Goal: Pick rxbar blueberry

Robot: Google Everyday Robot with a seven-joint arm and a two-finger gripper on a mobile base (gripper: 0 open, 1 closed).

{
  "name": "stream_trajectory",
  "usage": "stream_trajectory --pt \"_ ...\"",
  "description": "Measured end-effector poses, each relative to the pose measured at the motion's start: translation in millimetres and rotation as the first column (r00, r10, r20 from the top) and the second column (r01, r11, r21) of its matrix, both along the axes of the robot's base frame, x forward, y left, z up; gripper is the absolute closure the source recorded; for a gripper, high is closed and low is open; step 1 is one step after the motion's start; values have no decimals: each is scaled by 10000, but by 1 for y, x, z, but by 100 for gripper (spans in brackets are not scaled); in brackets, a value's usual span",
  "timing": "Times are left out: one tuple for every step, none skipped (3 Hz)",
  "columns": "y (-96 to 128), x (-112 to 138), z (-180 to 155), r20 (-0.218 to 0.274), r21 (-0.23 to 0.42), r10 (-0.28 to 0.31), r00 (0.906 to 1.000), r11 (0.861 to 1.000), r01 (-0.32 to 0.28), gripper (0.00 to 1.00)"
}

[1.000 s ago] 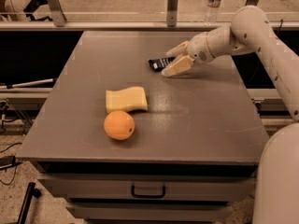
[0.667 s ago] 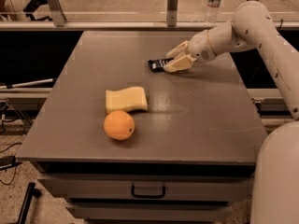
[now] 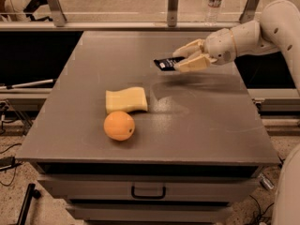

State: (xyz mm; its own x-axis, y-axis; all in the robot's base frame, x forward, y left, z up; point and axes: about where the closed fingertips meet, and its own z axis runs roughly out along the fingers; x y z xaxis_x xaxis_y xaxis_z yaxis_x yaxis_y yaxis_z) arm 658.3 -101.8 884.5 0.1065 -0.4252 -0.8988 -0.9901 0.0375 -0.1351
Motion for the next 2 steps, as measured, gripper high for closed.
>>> stream_trajectory --pt "-10 -19 31 188 1127 403 9990 9927 -422 100" --pt "-9 -19 33 185 1217 441 9989 9915 -461 100"
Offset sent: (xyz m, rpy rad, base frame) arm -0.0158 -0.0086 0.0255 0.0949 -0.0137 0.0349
